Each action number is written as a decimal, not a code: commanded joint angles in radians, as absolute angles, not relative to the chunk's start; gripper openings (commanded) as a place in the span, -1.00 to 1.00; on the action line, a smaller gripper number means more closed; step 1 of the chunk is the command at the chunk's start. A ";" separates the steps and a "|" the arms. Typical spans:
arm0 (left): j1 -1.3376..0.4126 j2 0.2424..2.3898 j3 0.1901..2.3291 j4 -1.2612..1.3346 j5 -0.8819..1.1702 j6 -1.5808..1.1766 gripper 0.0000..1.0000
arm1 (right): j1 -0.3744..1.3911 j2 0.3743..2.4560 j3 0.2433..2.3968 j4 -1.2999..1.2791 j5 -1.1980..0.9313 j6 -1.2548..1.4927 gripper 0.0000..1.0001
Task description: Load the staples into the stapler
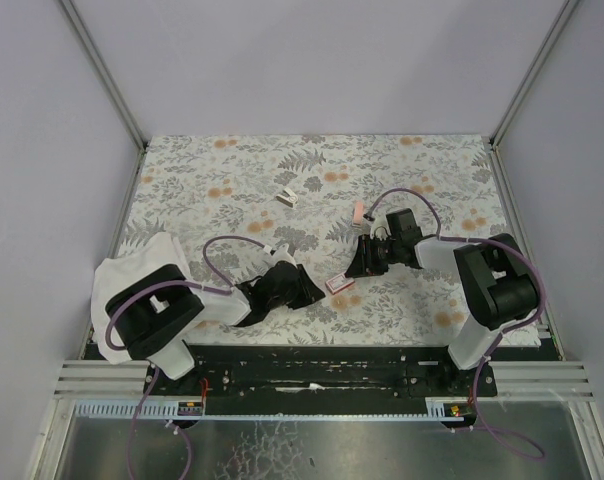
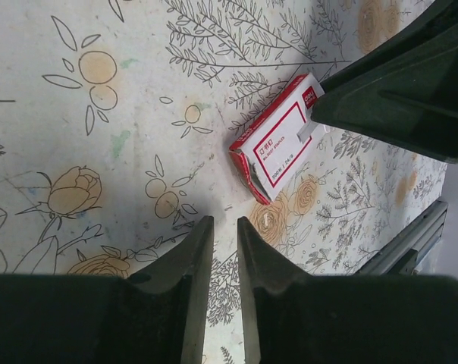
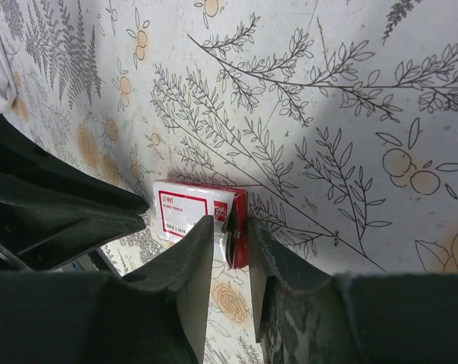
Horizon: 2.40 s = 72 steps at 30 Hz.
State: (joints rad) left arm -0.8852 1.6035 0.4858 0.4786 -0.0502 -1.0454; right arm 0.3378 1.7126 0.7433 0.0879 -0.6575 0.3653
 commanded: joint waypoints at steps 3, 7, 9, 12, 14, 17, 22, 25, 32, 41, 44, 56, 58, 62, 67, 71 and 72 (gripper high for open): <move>-0.876 1.625 0.490 0.561 -0.072 -1.068 -0.62 | 0.350 1.722 0.776 0.080 -0.679 0.347 -0.38; -0.872 1.635 0.477 0.604 -0.070 -1.089 -0.46 | 0.349 1.724 0.777 0.082 -0.678 0.347 -0.38; -0.872 1.641 0.471 0.615 -0.072 -1.098 -0.45 | 0.349 1.725 0.777 0.081 -0.677 0.347 -0.38; -0.867 1.651 0.475 0.617 -0.075 -1.101 -0.44 | 0.349 1.726 0.776 0.080 -0.676 0.347 -0.38; -0.867 1.659 0.478 0.617 -0.072 -1.101 -0.44 | 0.349 1.727 0.776 0.080 -0.676 0.347 -0.39; -0.864 1.667 0.484 0.612 -0.075 -1.099 -0.46 | 0.351 1.728 0.776 0.081 -0.678 0.346 -0.39; -0.863 1.680 0.499 0.589 -0.081 -1.094 -0.51 | 0.350 1.732 0.778 0.081 -0.680 0.345 -0.41; -0.862 1.693 0.507 0.577 -0.080 -1.093 -0.55 | 0.353 1.732 0.777 0.080 -0.682 0.346 -0.42; -0.862 1.726 0.524 0.560 -0.079 -1.095 -0.63 | 0.355 1.733 0.779 0.080 -0.684 0.343 -0.45; -0.863 1.731 0.530 0.522 -0.089 -1.097 -0.85 | 0.356 1.719 0.777 0.075 -0.667 0.341 -0.45; -0.862 1.717 0.524 0.515 -0.102 -1.101 -0.92 | 0.355 1.686 0.772 0.057 -0.617 0.333 -0.37; -0.863 1.690 0.528 0.489 -0.113 -1.091 -1.00 | 0.355 1.561 0.762 0.016 -0.546 0.325 -0.34; -0.862 1.688 0.528 0.488 -0.113 -1.091 -1.00 | 0.356 1.576 0.762 0.021 -0.566 0.329 -0.35; -0.863 1.687 0.530 0.485 -0.115 -1.089 -1.00 | 0.356 1.608 0.763 0.025 -0.586 0.330 -0.38; -0.862 1.686 0.535 0.478 -0.115 -1.085 -1.00 | 0.370 1.633 0.780 0.002 -0.604 0.312 -0.42; -0.863 1.684 0.539 0.473 -0.116 -1.083 -1.00 | 0.386 1.642 0.788 -0.014 -0.599 0.301 -0.44; -0.862 1.684 0.538 0.472 -0.117 -1.083 -1.00 | 0.390 1.644 0.789 -0.018 -0.593 0.297 -0.44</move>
